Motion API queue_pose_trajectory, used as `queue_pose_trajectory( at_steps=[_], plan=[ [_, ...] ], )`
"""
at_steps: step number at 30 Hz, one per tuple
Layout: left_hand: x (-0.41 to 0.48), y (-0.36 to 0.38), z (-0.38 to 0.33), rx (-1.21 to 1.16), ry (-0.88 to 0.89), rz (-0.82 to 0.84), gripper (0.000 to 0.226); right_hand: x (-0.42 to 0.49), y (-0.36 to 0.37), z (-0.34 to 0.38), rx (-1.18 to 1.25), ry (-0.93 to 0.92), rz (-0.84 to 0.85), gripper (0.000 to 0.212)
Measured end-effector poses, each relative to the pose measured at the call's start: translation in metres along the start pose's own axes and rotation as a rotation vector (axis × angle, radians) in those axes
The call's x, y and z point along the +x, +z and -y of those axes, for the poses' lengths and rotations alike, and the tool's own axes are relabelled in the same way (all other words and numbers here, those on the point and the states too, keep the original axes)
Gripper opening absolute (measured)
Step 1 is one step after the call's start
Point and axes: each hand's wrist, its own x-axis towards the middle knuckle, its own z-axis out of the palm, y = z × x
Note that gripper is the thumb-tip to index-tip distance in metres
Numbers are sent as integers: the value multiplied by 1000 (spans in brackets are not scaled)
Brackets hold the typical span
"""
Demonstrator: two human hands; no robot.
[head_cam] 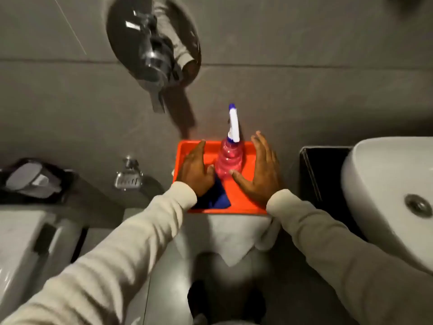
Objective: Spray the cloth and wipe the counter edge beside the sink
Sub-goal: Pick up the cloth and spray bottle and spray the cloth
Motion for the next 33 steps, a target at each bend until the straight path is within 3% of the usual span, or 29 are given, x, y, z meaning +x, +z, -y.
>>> queue_pose_trajectory(
  at_steps=[4, 7, 10, 14, 16, 20, 21, 24, 28, 31, 33],
  plan=[
    [26, 15, 40, 311, -215, 422, 64, 17, 25, -9, 152, 156, 73, 103],
    [42, 25, 50, 465, -154, 618, 52, 44, 37, -6, 316, 218, 90, 103],
    [59, 30, 50, 567, -74, 696, 48, 70, 46, 0, 390, 249, 75, 86],
    [70, 32, 48, 641, -137, 762, 48, 86, 58, 9, 462, 311, -29, 48],
    [71, 32, 46, 610, -161, 801, 48, 89, 59, 11, 498, 321, -91, 45],
    [65, 12, 39, 364, -172, 790, 20, 100, 49, 12, 503, 258, -45, 57],
    [63, 2, 38, 213, -187, 787, 13, 105, 42, 13, 505, 221, -22, 57],
    [52, -23, 32, -400, -306, 767, 17, 121, 13, 13, 469, 73, 59, 47],
    [42, -35, 27, -808, -296, 608, 33, 137, -42, 17, 544, -3, 445, 55],
    [37, -37, 26, -929, -271, 502, 38, 135, -68, 15, 583, -34, 814, 87],
    [32, -37, 26, -943, -254, 443, 39, 124, -76, 10, 473, -39, 940, 93]
  ],
)
